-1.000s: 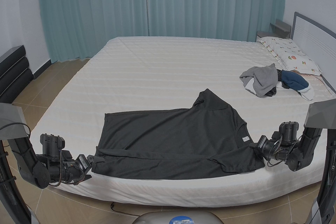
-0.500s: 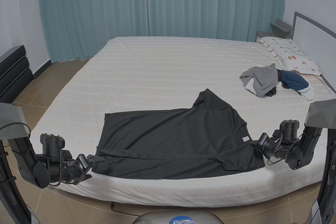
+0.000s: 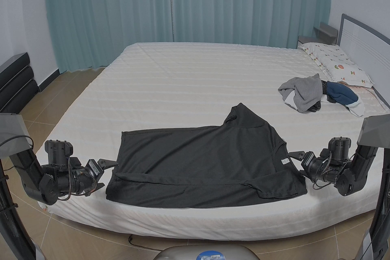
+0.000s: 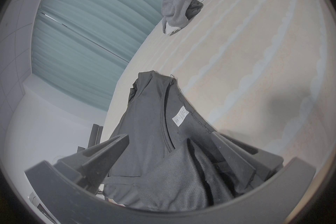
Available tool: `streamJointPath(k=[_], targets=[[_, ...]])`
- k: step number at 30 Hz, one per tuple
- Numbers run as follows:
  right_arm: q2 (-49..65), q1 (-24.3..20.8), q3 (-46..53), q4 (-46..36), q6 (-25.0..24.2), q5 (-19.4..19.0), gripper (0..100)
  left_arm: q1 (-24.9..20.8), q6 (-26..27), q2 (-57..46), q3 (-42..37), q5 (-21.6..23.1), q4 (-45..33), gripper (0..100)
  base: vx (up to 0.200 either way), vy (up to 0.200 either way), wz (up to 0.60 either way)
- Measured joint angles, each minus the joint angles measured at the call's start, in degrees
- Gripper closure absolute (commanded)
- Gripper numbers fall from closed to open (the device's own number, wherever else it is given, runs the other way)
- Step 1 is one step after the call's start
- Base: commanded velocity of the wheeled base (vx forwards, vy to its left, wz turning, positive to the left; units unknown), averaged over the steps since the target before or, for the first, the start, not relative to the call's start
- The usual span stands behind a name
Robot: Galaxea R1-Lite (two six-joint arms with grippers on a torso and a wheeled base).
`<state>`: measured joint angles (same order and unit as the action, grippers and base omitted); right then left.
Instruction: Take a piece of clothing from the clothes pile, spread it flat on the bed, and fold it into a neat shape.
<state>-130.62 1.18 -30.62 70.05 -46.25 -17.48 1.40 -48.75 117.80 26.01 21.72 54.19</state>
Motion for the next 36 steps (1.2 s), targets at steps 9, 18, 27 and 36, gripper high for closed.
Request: streamJointPath(k=[9, 18, 27, 36], targets=[[2.34, 1.79, 1.00, -0.11, -0.26, 0.02, 0, -8.36, -1.56, 3.49, 8.02, -7.17, -4.24, 0, 0.000, 0.000, 0.00], [4.07, 4.29, 1.60, -0.11, -0.26, 0.02, 0, -12.67, -0.98, 7.42, 13.78, -9.94, -9.47, 0, 0.000, 0.000, 0.00], [4.35, 4.52, 1.71, -0.17, -0.28, 0.00, 0, -9.31, -1.01, 11.23, 20.85, -11.79, -10.70, 0, 0.000, 0.000, 0.00], [4.22, 4.18, 1.96, -0.12, -0.28, 0.00, 0, -5.19, -1.74, 11.39, 23.15, -12.20, -10.92, 0, 0.000, 0.000, 0.00]])
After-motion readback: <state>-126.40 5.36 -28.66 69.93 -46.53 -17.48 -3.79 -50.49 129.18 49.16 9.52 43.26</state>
